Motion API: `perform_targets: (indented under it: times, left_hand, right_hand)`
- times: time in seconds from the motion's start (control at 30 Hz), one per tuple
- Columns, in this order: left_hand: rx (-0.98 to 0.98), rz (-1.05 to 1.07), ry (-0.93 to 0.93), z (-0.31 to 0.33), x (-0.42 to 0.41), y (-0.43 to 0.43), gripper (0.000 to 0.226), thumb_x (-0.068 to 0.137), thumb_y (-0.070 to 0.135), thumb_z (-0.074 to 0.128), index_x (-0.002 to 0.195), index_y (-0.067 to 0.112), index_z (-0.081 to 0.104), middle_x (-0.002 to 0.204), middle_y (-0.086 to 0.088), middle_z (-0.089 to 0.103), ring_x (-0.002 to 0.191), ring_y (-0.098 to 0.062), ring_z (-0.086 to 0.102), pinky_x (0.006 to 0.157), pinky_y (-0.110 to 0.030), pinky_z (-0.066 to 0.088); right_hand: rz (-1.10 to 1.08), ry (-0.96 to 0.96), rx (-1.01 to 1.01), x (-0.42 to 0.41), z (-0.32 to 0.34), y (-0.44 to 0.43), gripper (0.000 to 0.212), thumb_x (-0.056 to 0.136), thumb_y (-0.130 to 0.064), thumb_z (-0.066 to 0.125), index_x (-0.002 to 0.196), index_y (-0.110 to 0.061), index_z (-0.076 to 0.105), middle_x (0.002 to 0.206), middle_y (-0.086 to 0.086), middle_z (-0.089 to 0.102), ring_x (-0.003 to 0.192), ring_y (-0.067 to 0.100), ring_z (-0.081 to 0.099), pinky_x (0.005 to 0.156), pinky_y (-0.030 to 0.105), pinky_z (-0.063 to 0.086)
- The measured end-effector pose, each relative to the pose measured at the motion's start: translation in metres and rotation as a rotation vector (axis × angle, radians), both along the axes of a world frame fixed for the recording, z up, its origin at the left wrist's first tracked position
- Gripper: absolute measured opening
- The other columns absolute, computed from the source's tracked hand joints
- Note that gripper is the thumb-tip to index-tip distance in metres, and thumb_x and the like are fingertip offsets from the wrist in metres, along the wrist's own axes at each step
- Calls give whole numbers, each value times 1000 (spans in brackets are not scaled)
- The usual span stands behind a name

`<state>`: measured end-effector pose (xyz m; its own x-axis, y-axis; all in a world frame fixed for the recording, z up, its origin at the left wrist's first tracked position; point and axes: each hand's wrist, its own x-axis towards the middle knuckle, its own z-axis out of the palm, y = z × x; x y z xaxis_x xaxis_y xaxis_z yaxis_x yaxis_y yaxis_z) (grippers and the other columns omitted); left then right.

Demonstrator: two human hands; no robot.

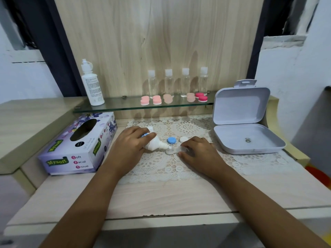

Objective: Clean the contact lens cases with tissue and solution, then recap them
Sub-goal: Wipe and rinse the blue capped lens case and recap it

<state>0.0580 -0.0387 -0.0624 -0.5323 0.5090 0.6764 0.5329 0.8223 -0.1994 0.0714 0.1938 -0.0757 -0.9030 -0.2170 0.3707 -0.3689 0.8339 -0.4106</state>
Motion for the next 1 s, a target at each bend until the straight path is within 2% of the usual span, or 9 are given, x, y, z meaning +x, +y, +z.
perform_targets:
  times: [0.37, 0.87, 1.0]
  left_hand:
    - [-1, 2, 10, 2, 1, 0, 53, 61, -2, 80, 110, 12, 68, 102, -7, 69, 92, -27, 58, 81, -38, 48]
    - [-2, 4, 19, 1, 1, 2, 52, 60, -1, 81, 109, 11, 69, 100, -8, 70, 89, -31, 62, 80, -39, 49]
    - [-3, -10, 17, 0, -2, 0, 41, 70, 4, 69, 110, 10, 68, 102, -8, 69, 89, -31, 61, 81, -41, 49]
  right_hand:
    - [7, -9, -2, 0, 0, 1, 31, 86, -39, 57, 111, -22, 62, 107, -2, 58, 105, 20, 48, 91, 35, 39]
    - [4, -7, 33, 0, 1, 1, 31, 87, -40, 55, 112, -23, 61, 111, -3, 57, 106, 19, 46, 88, 33, 36]
    - [6, -11, 29, 1, 2, 1, 29, 87, -39, 55, 110, -22, 61, 110, -3, 57, 105, 19, 47, 88, 34, 38]
